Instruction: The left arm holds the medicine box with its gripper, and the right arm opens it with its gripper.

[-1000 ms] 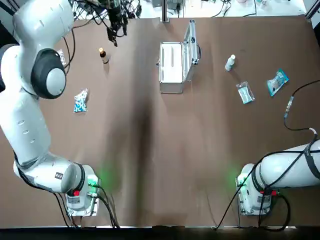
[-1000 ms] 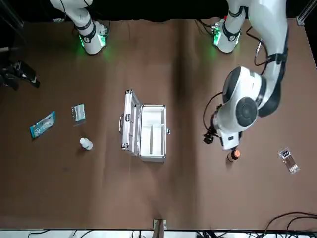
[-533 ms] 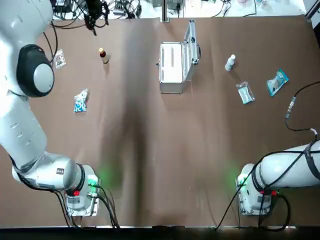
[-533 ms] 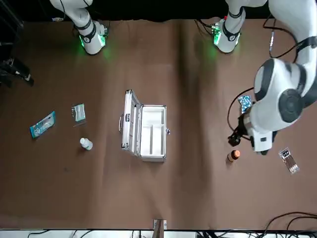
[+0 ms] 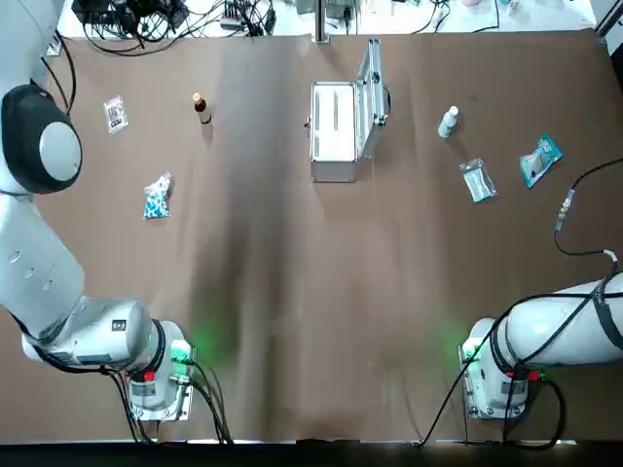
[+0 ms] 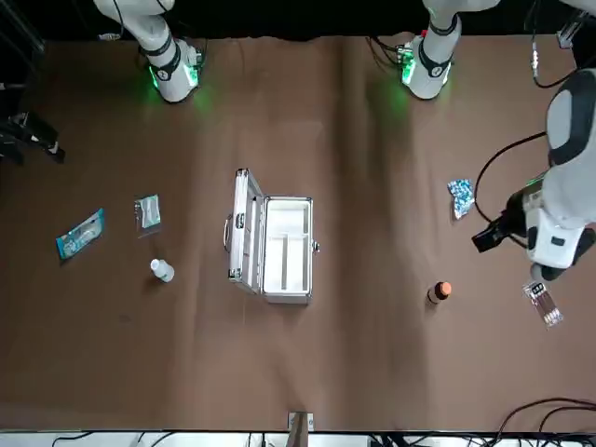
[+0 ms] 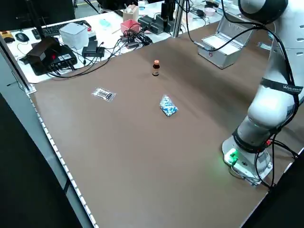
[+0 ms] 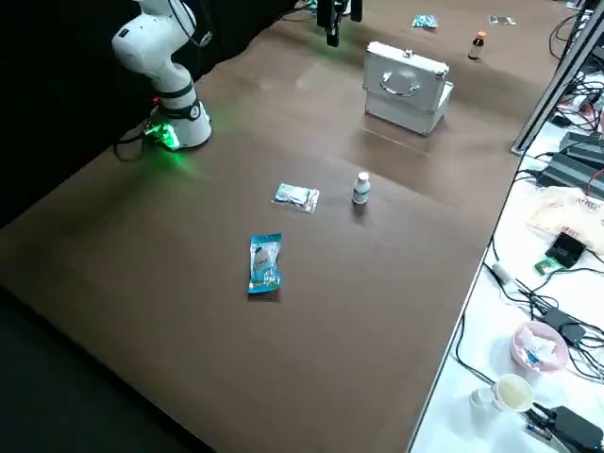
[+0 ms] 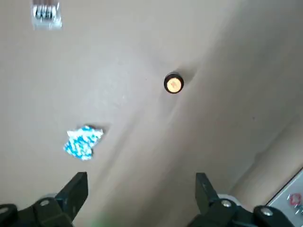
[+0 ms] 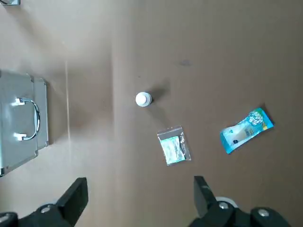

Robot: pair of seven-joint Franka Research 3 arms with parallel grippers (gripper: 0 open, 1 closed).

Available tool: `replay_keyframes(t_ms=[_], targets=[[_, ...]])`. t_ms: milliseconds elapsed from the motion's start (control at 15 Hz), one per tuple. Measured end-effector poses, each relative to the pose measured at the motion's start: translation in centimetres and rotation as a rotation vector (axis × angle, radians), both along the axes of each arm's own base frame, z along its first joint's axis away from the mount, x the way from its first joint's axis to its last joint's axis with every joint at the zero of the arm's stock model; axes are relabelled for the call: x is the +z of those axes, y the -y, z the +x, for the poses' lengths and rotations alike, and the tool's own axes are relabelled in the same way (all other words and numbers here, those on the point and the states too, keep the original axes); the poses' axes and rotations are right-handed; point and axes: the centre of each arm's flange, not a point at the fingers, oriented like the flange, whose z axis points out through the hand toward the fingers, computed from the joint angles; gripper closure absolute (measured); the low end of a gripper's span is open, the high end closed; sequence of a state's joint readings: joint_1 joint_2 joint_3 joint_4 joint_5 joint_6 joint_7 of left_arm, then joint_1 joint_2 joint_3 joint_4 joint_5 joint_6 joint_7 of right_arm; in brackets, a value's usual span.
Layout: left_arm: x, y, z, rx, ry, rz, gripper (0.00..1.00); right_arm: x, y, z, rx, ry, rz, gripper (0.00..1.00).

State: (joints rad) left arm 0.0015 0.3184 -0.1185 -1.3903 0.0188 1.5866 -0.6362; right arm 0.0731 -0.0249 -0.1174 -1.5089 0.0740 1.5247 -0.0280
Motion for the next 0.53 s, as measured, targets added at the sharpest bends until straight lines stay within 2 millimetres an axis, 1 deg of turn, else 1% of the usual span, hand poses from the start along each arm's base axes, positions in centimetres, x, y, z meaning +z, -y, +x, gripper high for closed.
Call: replay_keyframes(t_ms=[67, 133, 200, 400, 533], targets=[[0.7, -0.5, -0.1, -0.056, 0.011, -0.007, 0.0, 0.0, 0.0, 0.0, 0.0, 0.0, 0.0, 0.01], [2.2, -1.1, -0.5, -0.171, 0.036, -0.016, 0.0, 0.0, 0.0, 0.0, 0.0, -0.001, 0.0, 0.01], [2.9, -1.5, -0.7, -0.222, 0.048, -0.019, 0.0, 0.0, 0.0, 0.0, 0.0, -0.001, -0.001, 0.01], [5.6, -2.9, -1.6, -0.341, 0.089, -0.017, 0.0, -0.1, 0.0, 0.0, 0.0, -0.001, -0.001, 0.01], [7.4, -3.4, -2.3, -0.39, 0.117, -0.015, 0.0, -0.1, 0.0, 0.0, 0.001, -0.002, -0.001, 0.01]])
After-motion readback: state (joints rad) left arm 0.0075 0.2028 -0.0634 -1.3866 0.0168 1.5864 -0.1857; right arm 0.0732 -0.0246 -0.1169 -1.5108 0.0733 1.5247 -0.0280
